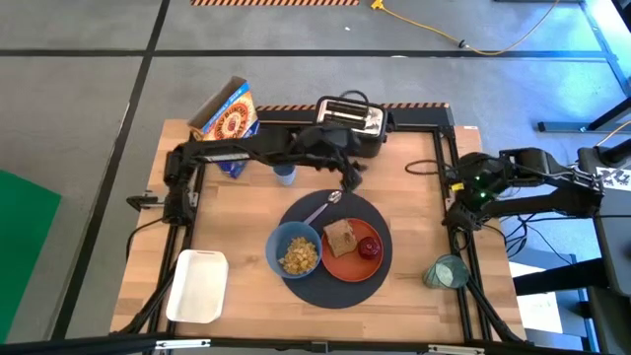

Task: Arrange a breakfast setting
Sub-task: Put the blue glass on the black table mat to the top of the orange plate

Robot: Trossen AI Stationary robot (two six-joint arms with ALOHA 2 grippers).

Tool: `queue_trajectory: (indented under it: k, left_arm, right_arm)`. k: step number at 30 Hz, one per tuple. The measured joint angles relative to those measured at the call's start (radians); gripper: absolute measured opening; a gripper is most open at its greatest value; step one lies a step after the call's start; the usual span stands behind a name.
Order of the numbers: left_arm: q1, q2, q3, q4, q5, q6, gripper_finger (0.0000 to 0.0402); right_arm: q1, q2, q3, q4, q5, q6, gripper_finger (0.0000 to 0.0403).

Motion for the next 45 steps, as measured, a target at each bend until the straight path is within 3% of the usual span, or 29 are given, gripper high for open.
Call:
queue_trajectory:
  k: [6, 15, 19, 25, 34, 39, 42, 45]
  left_arm:
    - [0.015, -0.065, 0.001, -0.033, -0.187, 0.110, 0.0231]
    - [0.022, -0.035, -0.002, -0.266, -0.178, 0.139, 0.0231]
    - [0.019, -0.027, -0.002, -0.311, -0.193, 0.150, 0.0231]
    - [0.038, -0.027, -0.002, -0.290, -0.203, 0.187, 0.0231]
    - [0.042, -0.028, -0.002, -0.295, -0.179, 0.185, 0.0231]
    - [0.042, -0.028, -0.002, -0.295, -0.172, 0.185, 0.0231]
    - [0.038, -0.028, -0.002, -0.295, -0.170, 0.185, 0.0231]
    - [0.029, -0.028, -0.002, -0.295, -0.157, 0.185, 0.0231]
  right_arm:
    - [0.172, 0.003, -0.001, -0.044, 0.049, 0.166, 0.0188]
    - [0.569, 0.099, -0.113, 0.063, 0.166, 0.300, 0.0188]
    - [0.710, 0.126, -0.113, 0.078, 0.188, 0.384, 0.0188]
    - [0.883, 0.174, -0.113, 0.073, 0.323, 0.505, 0.0188]
    - [0.985, 0.276, -0.113, 0.106, 0.356, 0.607, 0.0188]
    - [0.983, 0.331, -0.113, 0.053, 0.438, 0.637, 0.0184]
    - [0.983, 0.355, -0.113, 0.062, 0.463, 0.640, 0.0154]
    - [0.983, 0.372, -0.113, 0.096, 0.462, 0.651, 0.0087]
